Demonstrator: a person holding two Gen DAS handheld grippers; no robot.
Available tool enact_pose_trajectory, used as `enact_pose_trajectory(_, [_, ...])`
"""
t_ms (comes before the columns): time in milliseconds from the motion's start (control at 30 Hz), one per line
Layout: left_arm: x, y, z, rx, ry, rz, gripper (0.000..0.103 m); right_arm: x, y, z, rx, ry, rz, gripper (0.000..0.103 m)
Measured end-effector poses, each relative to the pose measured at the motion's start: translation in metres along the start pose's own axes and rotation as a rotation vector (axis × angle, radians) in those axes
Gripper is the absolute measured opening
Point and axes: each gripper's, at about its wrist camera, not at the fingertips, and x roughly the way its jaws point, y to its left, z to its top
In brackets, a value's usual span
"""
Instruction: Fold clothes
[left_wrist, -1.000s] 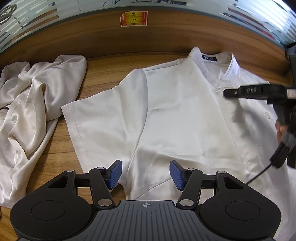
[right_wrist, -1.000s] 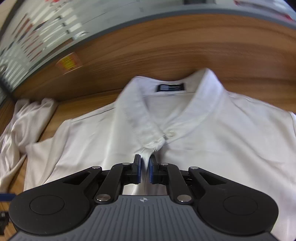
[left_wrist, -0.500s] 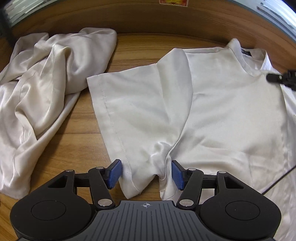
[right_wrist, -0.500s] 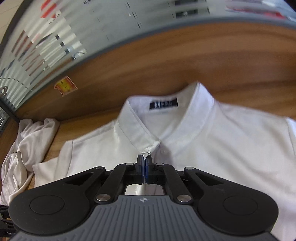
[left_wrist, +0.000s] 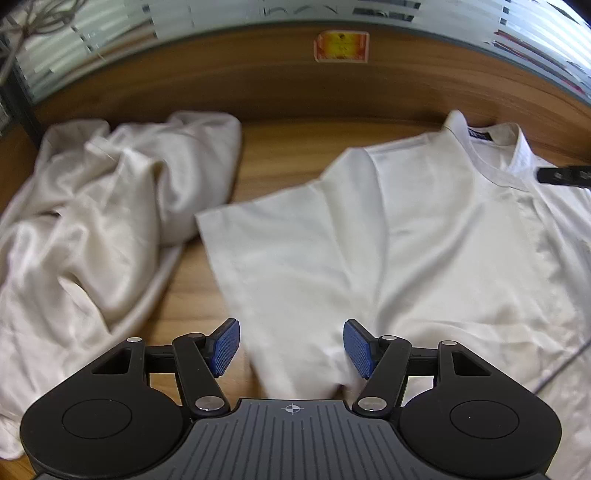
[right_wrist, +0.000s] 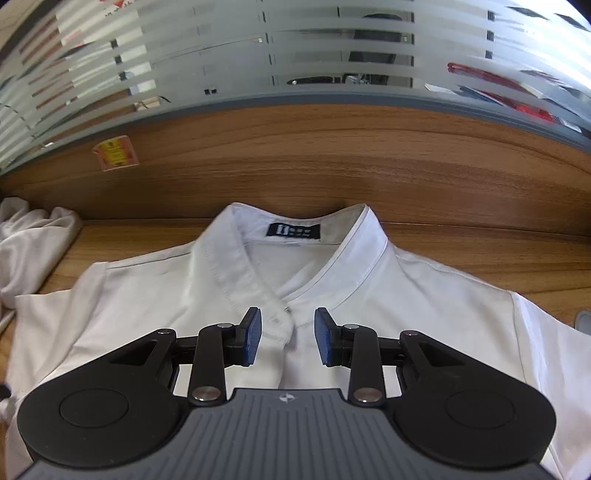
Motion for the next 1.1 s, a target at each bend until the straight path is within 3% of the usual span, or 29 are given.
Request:
enact_pose_trajectory(167, [-0.005, 0.023, 0.006, -0.034, -0.038, 0.017, 0.066, -0.035, 0.001, -0.015, 0.023, 0.000, 0.013, 0.039])
enact_pose_trajectory(433, [0.017, 0.050, 0.030, 0.063, -0.074, 0.009, 0.066, -0.112, 0.007, -0.057, 0.092, 0.029, -0.040, 0.046])
enact_pose_trajectory(733, [0.067, 0.067, 0.057, 0.153, -0.064, -0.126, 0.063, -0.197, 0.049, -0.118, 0.312, -0.008, -0.231, 0.046])
enact_pose_trajectory(933, [0.079, 0.081, 0.054, 0.168, -0.093, -0.211, 0.049, -0.252, 0.085, -0.162, 0.487, -0.055, -0.360, 0.048])
enact_pose_trajectory(1000, [0.079, 0.086, 0.052, 0.171, -0.113, -0.239, 0.012, -0.265, 0.098, -0.177, 0.512, -0.057, -0.408, 0.048])
enact_pose_trajectory(1100, [0.074, 0.096, 0.050, 0.126, -0.117, -0.308, 0.005, -0.284, 0.117, -0.197, 0.545, -0.065, -0.465, 0.048])
